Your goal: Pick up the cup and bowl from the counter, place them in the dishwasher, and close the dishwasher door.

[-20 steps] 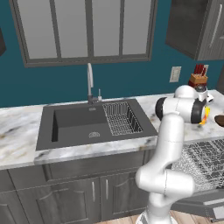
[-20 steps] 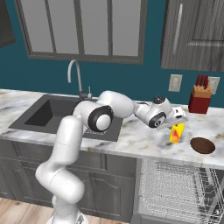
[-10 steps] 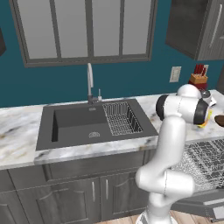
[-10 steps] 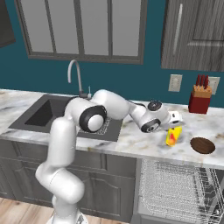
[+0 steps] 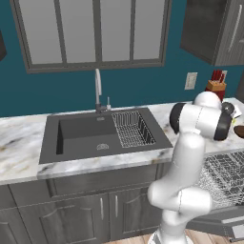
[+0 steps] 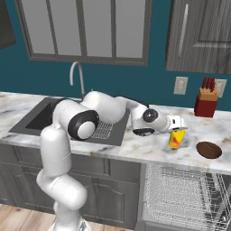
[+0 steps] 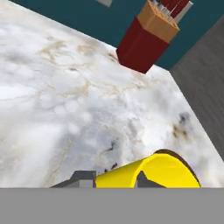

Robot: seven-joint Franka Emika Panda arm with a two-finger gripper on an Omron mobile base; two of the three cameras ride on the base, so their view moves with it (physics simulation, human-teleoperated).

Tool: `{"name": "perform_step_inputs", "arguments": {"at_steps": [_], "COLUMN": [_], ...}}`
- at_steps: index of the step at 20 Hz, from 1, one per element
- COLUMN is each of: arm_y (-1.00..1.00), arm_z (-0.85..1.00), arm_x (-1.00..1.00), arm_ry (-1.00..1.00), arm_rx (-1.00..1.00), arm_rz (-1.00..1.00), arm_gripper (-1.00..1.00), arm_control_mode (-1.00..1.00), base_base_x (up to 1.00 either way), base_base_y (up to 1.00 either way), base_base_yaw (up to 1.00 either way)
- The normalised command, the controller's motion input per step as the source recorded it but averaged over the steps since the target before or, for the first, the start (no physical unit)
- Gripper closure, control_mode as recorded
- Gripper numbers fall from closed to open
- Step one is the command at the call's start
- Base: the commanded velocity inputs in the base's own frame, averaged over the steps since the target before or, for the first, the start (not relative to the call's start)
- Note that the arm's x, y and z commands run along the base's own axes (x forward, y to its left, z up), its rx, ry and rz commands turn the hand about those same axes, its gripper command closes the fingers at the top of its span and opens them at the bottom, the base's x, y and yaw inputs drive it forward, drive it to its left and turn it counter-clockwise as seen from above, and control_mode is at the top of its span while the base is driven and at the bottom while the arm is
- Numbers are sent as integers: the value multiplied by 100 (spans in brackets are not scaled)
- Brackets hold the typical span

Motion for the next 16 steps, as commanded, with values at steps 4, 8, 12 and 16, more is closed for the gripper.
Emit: {"name": "perform_step_inputs", "arguments": {"at_steps": [4,8,12,16], "arm_y": [0,0,0,0], "arm_z": [44,14,0,0], "arm_x": [-78,-74,-75,-79], "arm_ry": [-22,-18,-15,-17], "arm_rx": [0,0,0,0], "arm_rz": [0,0,5,8], "arm_gripper": [100,100,100,100], "arm_control_mode": [-100,-100,-100,-100], "base_base_x": [0,0,0,0], "base_base_y": [0,0,0,0], "base_base_yaw": [0,0,0,0]}}
